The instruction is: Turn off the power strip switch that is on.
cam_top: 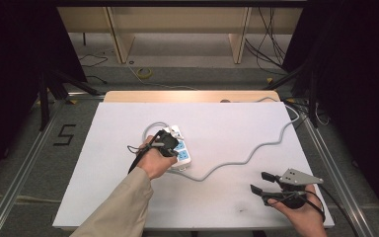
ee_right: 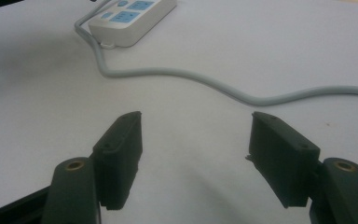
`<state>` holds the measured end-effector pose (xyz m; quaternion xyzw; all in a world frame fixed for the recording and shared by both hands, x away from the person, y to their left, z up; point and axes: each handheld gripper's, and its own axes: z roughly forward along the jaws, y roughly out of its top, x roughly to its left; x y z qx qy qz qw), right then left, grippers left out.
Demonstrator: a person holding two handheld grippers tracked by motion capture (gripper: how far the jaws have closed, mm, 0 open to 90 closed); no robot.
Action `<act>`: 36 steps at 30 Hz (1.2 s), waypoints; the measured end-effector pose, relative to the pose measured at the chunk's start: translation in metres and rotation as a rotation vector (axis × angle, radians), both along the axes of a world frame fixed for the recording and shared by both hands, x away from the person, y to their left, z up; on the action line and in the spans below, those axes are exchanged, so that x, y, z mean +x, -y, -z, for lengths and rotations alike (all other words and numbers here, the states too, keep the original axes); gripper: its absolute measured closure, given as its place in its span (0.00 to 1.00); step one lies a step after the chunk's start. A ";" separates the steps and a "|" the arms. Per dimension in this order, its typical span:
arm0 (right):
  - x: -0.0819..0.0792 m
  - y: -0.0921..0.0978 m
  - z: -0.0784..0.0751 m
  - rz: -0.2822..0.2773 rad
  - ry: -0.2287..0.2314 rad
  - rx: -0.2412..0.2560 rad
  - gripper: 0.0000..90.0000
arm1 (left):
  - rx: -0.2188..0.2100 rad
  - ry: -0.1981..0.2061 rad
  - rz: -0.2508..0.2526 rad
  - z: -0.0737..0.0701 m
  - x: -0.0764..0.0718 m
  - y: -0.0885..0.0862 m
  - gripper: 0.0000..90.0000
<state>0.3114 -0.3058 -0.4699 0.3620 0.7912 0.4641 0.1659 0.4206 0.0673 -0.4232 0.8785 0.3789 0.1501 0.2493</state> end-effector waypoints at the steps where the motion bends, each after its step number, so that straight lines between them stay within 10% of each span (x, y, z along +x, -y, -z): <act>1: 0.000 0.000 0.000 -0.001 0.000 0.000 0.40 | 0.004 -0.004 0.001 0.000 0.001 0.000 1.00; 36: 0.000 0.000 0.000 -0.001 -0.004 -0.005 0.40 | 0.101 -0.112 0.029 0.000 0.019 0.007 1.00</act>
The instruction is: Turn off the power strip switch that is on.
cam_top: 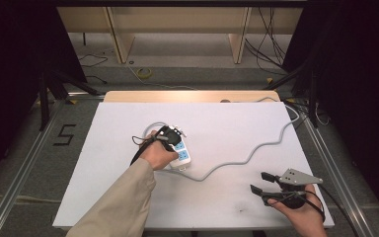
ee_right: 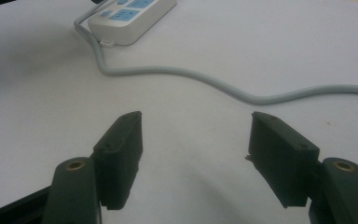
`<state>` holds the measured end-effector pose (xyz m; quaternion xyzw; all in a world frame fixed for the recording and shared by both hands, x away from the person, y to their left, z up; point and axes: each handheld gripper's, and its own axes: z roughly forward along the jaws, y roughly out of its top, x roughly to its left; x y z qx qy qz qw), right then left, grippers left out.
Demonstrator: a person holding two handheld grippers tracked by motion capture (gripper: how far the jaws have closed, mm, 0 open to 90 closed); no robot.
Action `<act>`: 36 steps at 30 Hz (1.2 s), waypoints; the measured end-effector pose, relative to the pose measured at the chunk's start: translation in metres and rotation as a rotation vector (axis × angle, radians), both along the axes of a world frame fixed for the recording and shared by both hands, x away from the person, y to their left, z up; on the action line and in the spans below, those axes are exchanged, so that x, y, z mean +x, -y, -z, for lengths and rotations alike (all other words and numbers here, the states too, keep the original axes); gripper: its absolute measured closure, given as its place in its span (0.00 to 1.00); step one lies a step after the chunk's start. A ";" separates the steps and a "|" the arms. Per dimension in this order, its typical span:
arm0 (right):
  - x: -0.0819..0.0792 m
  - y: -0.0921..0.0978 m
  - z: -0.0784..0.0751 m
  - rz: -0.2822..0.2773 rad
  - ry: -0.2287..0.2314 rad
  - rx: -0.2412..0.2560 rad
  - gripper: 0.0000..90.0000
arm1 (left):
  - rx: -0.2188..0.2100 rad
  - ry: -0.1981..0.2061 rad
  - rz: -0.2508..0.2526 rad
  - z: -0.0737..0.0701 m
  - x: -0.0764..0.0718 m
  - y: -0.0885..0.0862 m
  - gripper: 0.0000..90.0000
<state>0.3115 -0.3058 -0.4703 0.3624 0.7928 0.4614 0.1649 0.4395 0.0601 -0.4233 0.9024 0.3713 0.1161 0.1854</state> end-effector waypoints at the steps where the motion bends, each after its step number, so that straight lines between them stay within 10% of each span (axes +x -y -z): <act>1: 0.000 0.000 0.000 0.001 0.000 0.001 0.40 | 0.003 -0.003 0.002 0.000 0.000 0.000 1.00; 36: 0.000 0.000 0.000 -0.003 0.000 -0.003 0.40 | 0.037 -0.045 0.010 0.004 0.011 0.006 1.00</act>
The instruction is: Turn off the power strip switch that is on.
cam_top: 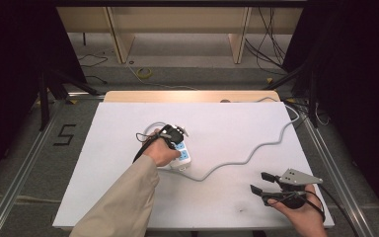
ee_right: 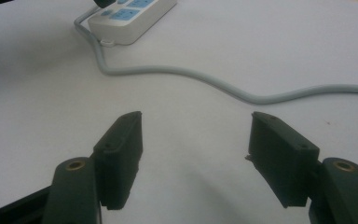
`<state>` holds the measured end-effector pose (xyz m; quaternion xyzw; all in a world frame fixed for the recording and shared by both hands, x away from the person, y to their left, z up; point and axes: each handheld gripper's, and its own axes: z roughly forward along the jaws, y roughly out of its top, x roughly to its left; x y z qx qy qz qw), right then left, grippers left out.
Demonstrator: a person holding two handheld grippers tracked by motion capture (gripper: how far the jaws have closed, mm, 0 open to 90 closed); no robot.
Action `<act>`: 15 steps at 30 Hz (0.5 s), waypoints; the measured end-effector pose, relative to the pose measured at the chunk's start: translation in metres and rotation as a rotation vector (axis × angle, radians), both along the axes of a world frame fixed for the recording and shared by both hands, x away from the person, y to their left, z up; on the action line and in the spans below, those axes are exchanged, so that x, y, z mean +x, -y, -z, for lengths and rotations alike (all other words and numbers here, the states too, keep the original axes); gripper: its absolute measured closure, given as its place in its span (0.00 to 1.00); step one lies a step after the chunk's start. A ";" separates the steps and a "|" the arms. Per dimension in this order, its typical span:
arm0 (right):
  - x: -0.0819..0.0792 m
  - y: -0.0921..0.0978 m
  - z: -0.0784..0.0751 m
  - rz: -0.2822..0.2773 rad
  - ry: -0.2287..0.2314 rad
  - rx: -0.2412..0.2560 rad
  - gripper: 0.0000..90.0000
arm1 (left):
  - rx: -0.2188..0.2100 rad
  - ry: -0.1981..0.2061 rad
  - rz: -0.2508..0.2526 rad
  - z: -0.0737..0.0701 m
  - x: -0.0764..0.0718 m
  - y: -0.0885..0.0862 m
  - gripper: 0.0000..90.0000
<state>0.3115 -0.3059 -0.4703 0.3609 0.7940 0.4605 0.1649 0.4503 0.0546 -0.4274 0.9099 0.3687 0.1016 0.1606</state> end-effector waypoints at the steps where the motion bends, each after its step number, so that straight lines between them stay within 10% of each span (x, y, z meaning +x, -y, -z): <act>1: 0.000 0.000 0.000 0.000 0.000 0.002 0.40 | 0.000 -0.001 -0.002 0.000 0.000 0.000 1.00; 15: 0.000 0.000 0.000 -0.001 -0.001 0.000 0.40 | 0.016 -0.005 -0.006 0.005 0.003 0.001 1.00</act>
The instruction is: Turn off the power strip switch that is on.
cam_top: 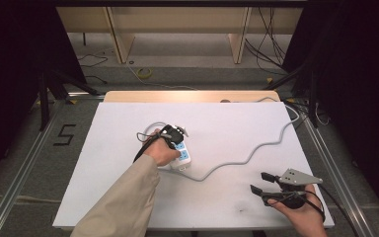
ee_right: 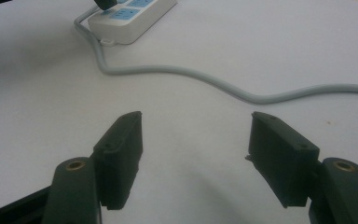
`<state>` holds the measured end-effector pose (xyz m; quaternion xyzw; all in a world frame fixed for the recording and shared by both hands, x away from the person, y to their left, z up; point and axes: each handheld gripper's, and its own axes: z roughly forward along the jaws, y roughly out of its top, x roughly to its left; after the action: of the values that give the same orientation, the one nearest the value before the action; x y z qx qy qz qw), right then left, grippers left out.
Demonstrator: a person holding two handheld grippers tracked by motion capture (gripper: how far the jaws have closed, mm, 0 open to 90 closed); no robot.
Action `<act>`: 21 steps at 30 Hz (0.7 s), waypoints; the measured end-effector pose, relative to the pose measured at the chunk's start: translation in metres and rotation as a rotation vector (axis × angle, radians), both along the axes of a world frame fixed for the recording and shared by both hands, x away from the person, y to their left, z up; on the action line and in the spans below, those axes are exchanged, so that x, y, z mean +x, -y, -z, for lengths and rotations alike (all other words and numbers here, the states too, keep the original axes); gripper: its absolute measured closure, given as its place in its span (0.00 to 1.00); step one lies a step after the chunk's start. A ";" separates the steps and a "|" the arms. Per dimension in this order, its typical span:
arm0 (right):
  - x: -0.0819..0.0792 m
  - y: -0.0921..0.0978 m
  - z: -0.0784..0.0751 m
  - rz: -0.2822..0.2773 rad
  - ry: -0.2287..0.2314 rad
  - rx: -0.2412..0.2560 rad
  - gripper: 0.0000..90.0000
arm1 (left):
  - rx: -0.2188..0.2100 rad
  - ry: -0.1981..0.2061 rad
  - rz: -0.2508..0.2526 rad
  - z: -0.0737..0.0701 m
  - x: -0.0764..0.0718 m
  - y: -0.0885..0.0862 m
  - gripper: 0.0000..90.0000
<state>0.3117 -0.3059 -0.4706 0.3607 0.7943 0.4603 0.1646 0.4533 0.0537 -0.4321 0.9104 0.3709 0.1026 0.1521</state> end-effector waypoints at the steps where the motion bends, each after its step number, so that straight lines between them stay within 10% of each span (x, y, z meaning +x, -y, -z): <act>1: 0.000 0.000 0.000 0.001 0.000 0.001 0.40 | 0.001 -0.001 0.000 0.000 0.000 0.000 1.00; 21: 0.000 0.000 0.000 0.003 0.002 0.003 0.40 | -0.012 -0.018 -0.013 0.002 0.002 -0.001 1.00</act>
<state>0.3114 -0.3059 -0.4703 0.3615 0.7931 0.4615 0.1655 0.4552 0.0547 -0.4337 0.9080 0.3787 0.0932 0.1534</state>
